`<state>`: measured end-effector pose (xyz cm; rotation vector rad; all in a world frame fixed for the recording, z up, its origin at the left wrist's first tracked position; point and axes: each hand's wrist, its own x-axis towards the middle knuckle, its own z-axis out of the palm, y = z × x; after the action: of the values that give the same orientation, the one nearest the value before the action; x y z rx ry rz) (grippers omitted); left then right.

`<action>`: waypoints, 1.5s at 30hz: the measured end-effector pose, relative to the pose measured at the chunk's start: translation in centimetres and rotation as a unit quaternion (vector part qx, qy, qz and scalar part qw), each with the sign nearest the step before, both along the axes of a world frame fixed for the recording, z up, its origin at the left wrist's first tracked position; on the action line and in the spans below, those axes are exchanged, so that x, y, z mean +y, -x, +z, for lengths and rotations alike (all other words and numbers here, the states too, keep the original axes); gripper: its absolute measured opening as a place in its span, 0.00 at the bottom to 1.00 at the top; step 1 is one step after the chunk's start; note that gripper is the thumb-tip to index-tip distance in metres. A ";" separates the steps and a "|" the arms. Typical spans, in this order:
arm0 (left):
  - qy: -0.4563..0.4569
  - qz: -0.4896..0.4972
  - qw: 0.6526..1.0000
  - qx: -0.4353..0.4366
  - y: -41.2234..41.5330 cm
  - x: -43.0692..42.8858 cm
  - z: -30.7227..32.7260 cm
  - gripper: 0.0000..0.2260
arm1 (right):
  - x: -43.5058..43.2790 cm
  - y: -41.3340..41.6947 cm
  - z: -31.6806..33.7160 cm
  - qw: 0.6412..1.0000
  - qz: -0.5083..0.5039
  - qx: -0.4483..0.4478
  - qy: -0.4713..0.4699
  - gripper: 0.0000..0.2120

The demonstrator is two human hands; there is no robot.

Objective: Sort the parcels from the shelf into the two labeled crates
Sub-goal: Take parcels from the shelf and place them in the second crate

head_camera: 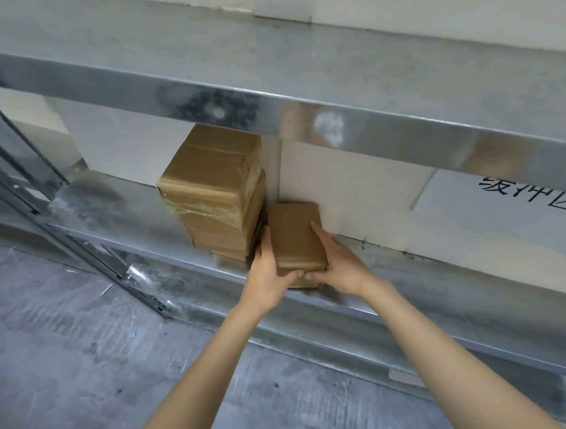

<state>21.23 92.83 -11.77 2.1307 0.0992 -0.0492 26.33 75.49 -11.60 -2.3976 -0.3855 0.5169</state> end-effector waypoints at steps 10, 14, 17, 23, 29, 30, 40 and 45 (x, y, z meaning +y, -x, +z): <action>-0.010 -0.063 0.997 -0.046 -0.1 -5.3 3.4 0.44 | -6.3 3.1 3.4 0.996 -0.070 -0.054 -0.010 0.53; 0.014 -0.109 0.994 -0.014 0.2 -10.2 5.7 0.49 | -11.3 5.6 6.0 0.989 -0.121 -0.081 -0.029 0.53; 0.072 -0.127 0.989 0.021 1.0 -15.0 7.4 0.45 | -15.8 8.5 8.0 0.976 -0.179 -0.094 -0.086 0.58; 0.169 -0.174 0.970 0.029 5.5 -26.2 10.9 0.32 | -25.6 17.3 11.5 0.935 -0.296 -0.137 -0.139 0.66; 0.242 -0.228 0.943 0.012 13.9 -38.4 14.9 0.27 | -35.1 28.4 15.5 0.869 -0.426 -0.211 -0.136 0.61; 0.259 -0.232 0.938 0.019 15.5 -40.5 15.5 0.26 | -36.7 30.5 16.1 0.858 -0.442 -0.221 -0.141 0.60; 0.268 -0.453 0.849 -0.042 31.8 -58.4 20.3 0.28 | -50.2 51.1 20.6 0.758 -0.566 -0.297 -0.131 0.40; 0.279 -0.549 0.788 -0.031 39.6 -64.6 21.7 0.27 | -54.3 59.7 21.4 0.704 -0.619 -0.334 -0.100 0.38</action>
<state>-18.32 28.20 9.96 1.3291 -1.0789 -0.6111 -33.38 21.14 9.82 -1.9493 0.8495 -0.9697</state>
